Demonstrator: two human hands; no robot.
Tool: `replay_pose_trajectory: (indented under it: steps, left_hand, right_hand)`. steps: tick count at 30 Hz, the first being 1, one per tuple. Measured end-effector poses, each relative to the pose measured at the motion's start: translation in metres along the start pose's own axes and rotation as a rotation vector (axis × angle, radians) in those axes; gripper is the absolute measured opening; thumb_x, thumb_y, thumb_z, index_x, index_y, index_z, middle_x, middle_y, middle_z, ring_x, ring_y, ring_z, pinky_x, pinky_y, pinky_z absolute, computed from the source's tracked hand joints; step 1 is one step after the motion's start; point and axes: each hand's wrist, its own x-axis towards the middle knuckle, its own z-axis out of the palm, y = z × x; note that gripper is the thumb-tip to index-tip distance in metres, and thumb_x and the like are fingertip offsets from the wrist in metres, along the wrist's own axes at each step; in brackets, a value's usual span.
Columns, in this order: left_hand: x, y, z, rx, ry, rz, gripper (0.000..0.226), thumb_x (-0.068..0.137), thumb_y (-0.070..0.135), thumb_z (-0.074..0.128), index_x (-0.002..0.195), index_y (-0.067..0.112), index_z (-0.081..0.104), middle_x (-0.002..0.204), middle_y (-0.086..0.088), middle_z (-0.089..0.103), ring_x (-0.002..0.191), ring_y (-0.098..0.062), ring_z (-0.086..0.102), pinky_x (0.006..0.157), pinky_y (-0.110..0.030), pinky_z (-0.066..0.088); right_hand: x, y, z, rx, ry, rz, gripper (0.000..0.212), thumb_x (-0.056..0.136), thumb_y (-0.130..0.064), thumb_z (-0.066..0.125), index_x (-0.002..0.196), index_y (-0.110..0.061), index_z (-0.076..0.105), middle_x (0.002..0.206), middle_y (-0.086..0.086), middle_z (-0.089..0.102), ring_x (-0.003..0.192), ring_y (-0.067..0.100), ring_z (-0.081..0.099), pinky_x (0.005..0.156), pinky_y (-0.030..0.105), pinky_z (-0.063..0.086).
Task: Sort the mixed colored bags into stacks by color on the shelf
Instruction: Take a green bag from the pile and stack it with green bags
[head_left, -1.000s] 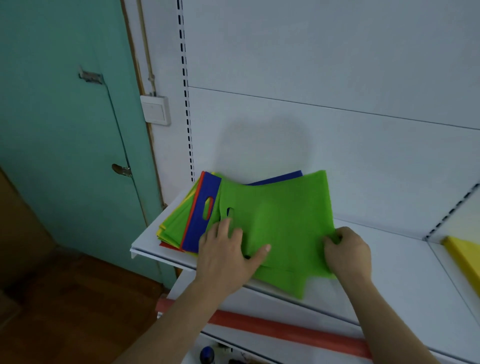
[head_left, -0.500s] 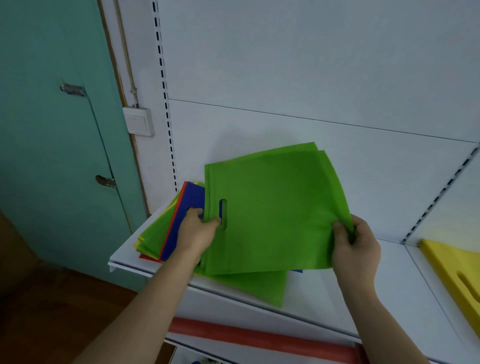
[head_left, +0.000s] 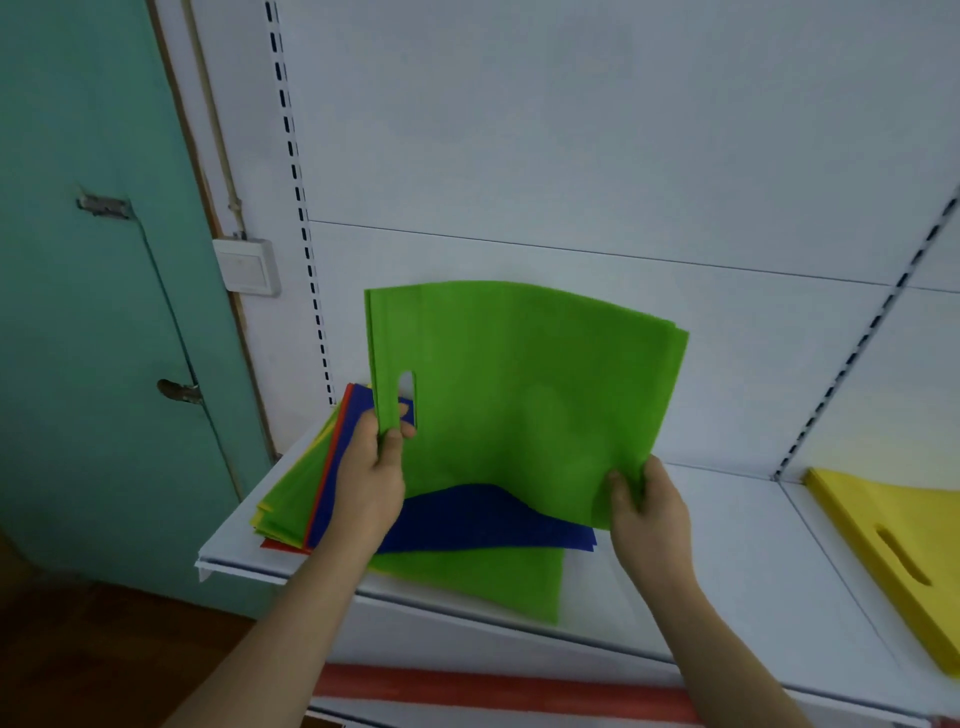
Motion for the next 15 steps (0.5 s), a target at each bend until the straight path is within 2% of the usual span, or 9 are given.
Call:
replay_pose_trajectory:
  steps: [2,4,7,9,10,11,13,14,15]
  left_hand:
    - [0.001,0.0,0.001,0.013,0.014,0.02,0.023,0.112,0.018,0.042,0.106,0.029,0.061,0.108,0.022,0.067,0.079,0.009,0.055,0.073,-0.019,0.043]
    - [0.001,0.002,0.003,0.042,0.042,0.072,0.023,0.112,0.016,0.042,0.103,0.027,0.06,0.1,0.026,0.066,0.068,0.008,0.053,0.061,-0.01,0.04]
    - [-0.002,0.009,0.011,0.056,0.06,0.135,0.02,0.111,0.013,0.044,0.107,0.024,0.061,0.089,0.027,0.065,0.052,-0.006,0.047,0.049,-0.012,0.037]
    - [-0.008,0.015,0.024,0.031,0.089,0.155,0.018,0.109,0.012,0.048,0.119,0.02,0.06,0.096,0.02,0.07,0.061,-0.013,0.054,0.054,-0.014,0.041]
    - [-0.011,0.018,0.032,0.002,0.097,0.151,0.022,0.109,0.011,0.049,0.127,0.017,0.059,0.1,0.017,0.072,0.068,-0.011,0.059,0.06,-0.017,0.045]
    - [-0.016,0.022,0.04,-0.033,0.09,0.138,0.027,0.108,0.011,0.051,0.134,0.015,0.056,0.105,0.013,0.073,0.078,-0.013,0.064,0.069,-0.027,0.05]
    - [-0.028,0.032,0.059,-0.069,0.038,0.118,0.035,0.107,0.01,0.052,0.142,0.017,0.051,0.111,0.008,0.075,0.091,-0.028,0.067,0.081,-0.045,0.053]
    - [-0.034,0.036,0.07,-0.064,0.019,0.123,0.039,0.107,0.01,0.053,0.144,0.019,0.048,0.111,0.011,0.075,0.088,-0.028,0.067,0.08,-0.045,0.054]
    - [-0.041,0.039,0.082,-0.056,0.009,0.139,0.043,0.106,0.009,0.053,0.146,0.022,0.045,0.109,0.015,0.074,0.081,-0.021,0.067,0.075,-0.037,0.055]
  right_hand:
    - [0.0,-0.001,-0.004,-0.013,0.041,0.011,0.017,0.102,-0.018,0.061,0.09,-0.027,0.054,0.074,-0.009,0.061,0.07,0.004,0.057,0.057,0.027,0.036]
    - [-0.001,-0.004,-0.011,-0.003,0.086,0.006,0.015,0.101,-0.02,0.063,0.092,-0.03,0.056,0.074,-0.01,0.062,0.073,0.002,0.057,0.058,0.03,0.037]
    - [-0.01,-0.008,-0.026,0.027,0.17,0.019,0.02,0.099,-0.023,0.066,0.106,-0.038,0.055,0.086,-0.019,0.066,0.081,-0.001,0.06,0.062,0.029,0.04]
    - [-0.02,-0.006,-0.041,0.037,0.251,0.034,0.033,0.098,-0.023,0.068,0.116,-0.044,0.051,0.091,-0.024,0.067,0.081,0.0,0.062,0.061,0.028,0.042]
    - [-0.026,-0.004,-0.051,0.023,0.281,0.033,0.039,0.098,-0.022,0.068,0.123,-0.046,0.048,0.09,-0.02,0.068,0.078,0.003,0.063,0.06,0.031,0.043]
    - [-0.03,-0.003,-0.061,0.001,0.301,0.027,0.046,0.099,-0.022,0.066,0.131,-0.047,0.045,0.09,-0.017,0.069,0.075,0.007,0.064,0.058,0.034,0.044]
    - [-0.04,0.003,-0.085,-0.054,0.345,0.001,0.056,0.102,-0.019,0.061,0.145,-0.047,0.037,0.098,-0.018,0.07,0.071,0.01,0.065,0.055,0.038,0.048]
    - [-0.046,0.006,-0.098,-0.084,0.375,-0.012,0.058,0.102,-0.017,0.059,0.147,-0.047,0.036,0.104,-0.023,0.069,0.069,0.01,0.066,0.053,0.038,0.049]
    - [-0.053,0.009,-0.112,-0.113,0.408,-0.021,0.058,0.102,-0.015,0.057,0.145,-0.047,0.037,0.108,-0.028,0.068,0.067,0.01,0.066,0.051,0.038,0.05]
